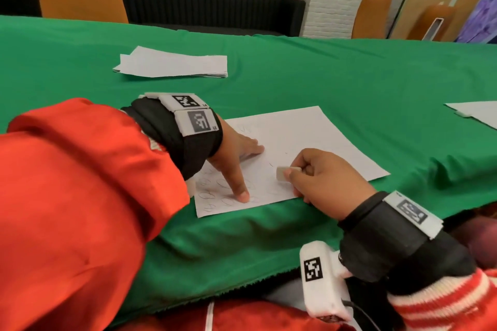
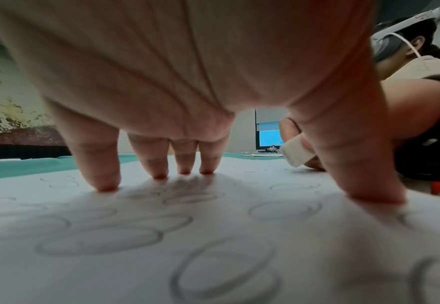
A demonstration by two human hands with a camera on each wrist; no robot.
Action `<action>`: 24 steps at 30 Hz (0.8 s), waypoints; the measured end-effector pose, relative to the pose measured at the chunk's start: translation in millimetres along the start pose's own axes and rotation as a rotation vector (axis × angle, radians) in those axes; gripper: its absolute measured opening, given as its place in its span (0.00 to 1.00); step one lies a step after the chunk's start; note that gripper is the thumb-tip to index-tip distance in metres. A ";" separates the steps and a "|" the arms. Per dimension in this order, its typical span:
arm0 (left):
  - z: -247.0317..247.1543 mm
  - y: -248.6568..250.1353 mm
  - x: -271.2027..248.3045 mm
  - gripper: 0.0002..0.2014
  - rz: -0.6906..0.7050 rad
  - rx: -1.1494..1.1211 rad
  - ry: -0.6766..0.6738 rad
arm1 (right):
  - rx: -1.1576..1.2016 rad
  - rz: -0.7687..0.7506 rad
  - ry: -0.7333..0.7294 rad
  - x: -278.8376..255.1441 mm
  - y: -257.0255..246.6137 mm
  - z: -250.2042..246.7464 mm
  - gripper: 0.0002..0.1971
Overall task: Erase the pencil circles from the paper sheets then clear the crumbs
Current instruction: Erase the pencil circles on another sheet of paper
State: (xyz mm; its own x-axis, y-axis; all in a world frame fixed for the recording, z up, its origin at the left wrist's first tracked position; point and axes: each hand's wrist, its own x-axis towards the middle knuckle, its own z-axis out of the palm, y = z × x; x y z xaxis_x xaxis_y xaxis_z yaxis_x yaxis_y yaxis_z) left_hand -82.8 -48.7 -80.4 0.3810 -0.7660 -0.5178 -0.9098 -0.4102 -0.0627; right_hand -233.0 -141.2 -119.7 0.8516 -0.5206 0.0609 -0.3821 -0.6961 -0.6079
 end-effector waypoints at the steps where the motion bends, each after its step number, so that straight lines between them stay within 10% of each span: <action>1: -0.2 0.6 -0.3 0.53 -0.004 0.005 0.000 | -0.039 -0.008 -0.011 -1.5 -1.7 0.9 0.08; 24: -8.5 6.2 9.6 0.53 -0.005 0.012 -0.017 | -0.044 -0.043 -0.059 6.0 -0.3 -10.8 0.07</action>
State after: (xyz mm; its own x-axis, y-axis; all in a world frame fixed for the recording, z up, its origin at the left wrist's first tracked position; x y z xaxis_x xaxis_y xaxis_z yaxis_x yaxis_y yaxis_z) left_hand -83.3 -62.7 -78.5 0.3824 -0.7556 -0.5318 -0.9100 -0.4077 -0.0751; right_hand -231.7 -149.4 -110.6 0.8868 -0.4606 0.0387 -0.3589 -0.7390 -0.5702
